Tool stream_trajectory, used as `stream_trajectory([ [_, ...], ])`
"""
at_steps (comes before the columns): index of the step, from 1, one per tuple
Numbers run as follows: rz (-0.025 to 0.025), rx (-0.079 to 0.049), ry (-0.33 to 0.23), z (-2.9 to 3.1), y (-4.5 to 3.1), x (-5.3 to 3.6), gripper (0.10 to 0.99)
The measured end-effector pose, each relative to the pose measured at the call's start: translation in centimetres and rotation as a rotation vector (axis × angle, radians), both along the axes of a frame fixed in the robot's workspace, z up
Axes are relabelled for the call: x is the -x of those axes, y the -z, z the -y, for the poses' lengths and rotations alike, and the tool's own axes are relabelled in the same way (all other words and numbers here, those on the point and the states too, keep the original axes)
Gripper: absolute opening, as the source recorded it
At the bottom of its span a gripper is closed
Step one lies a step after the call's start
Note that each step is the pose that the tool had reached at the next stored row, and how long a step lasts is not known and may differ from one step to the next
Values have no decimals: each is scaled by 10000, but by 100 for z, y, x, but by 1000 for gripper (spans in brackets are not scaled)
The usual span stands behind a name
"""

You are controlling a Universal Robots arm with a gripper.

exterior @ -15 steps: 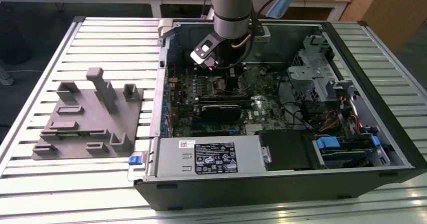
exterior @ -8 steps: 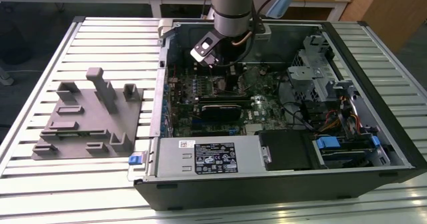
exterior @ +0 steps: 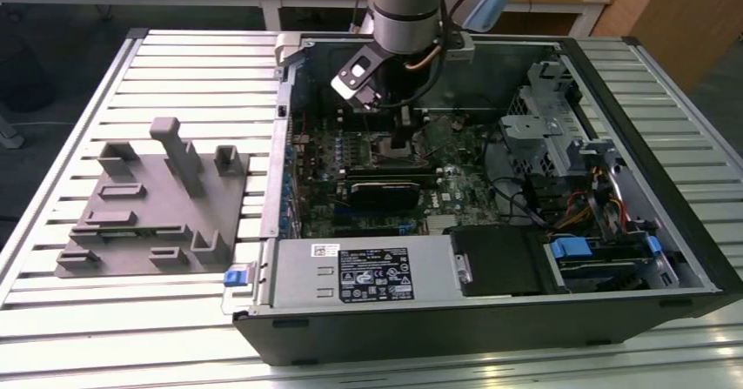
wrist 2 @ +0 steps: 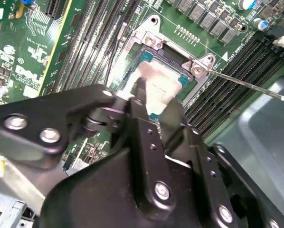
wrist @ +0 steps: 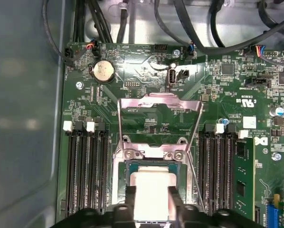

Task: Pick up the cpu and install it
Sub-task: 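Place the cpu into insertion slot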

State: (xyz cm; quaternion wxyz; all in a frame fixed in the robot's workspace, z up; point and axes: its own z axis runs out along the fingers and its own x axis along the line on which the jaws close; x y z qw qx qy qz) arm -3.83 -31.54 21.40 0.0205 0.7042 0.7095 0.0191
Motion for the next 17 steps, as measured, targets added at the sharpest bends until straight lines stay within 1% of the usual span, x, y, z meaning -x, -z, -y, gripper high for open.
stream_trajectory([
  [1,-1,0,2,8,0,-1,416],
  [3,0,1,2,29,0,-3,298],
  [4,-1,1,2,34,-1,-6,298],
  [6,0,0,2,39,0,-14,184],
  [7,0,-1,2,41,1,-19,184],
  [8,-1,2,2,45,0,-22,122],
  [9,-2,2,2,52,1,-22,106],
  [13,-1,1,4,66,1,-22,106],
  [17,0,1,2,67,-26,-23,106],
])
